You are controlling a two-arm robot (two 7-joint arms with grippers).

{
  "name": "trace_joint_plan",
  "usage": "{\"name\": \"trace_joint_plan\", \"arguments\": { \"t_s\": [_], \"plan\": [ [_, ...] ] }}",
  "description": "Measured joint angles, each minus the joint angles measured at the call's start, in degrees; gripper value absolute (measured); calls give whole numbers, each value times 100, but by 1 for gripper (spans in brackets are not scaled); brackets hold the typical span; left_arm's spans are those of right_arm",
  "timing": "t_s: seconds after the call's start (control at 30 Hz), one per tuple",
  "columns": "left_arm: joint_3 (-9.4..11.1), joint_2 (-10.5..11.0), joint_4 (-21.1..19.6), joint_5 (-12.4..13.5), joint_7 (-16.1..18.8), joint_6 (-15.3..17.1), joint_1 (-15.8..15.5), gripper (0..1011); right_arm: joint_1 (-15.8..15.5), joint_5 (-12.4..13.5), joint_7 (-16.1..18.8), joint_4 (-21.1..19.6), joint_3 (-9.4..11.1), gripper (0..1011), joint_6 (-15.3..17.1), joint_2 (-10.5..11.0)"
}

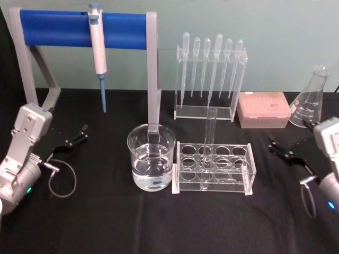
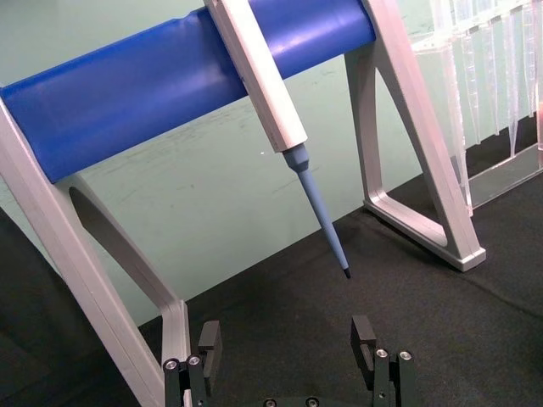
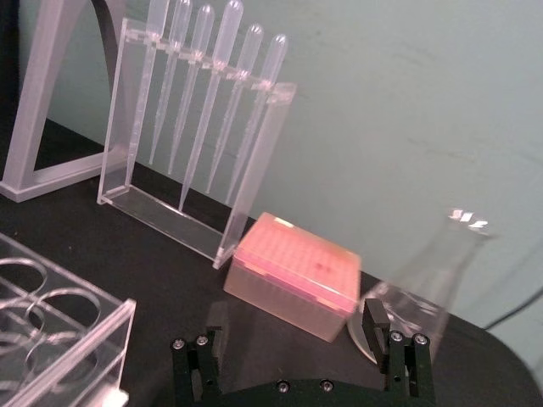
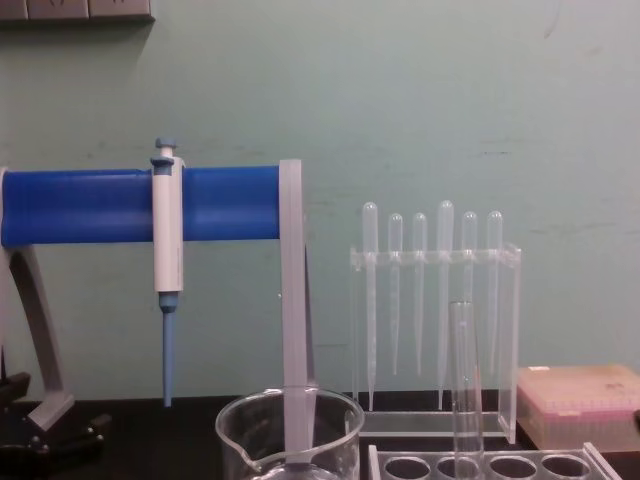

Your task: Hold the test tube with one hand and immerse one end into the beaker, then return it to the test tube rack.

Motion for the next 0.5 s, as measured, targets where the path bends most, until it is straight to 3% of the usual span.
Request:
{"name": "trace_joint_plan", "arguments": {
  "t_s": [0.17, 0.27, 0.37, 0.5],
  "plan": [
    [0, 0, -1, 0, 0, 0, 0, 1000, -782, -55, -361, -839, 353, 1002, 24, 289],
    [0, 0, 0, 0, 0, 0, 0, 1000, -1071, 45, -363, -1172, 485, 1002, 23, 391],
    [0, 0, 0, 0, 0, 0, 0, 1000, -1341, 317, -70, -1563, 556, 1003, -7, 487],
    [0, 0, 0, 0, 0, 0, 0, 1000, -1323, 612, 396, -1686, 496, 1002, -55, 474]
  ]
}}
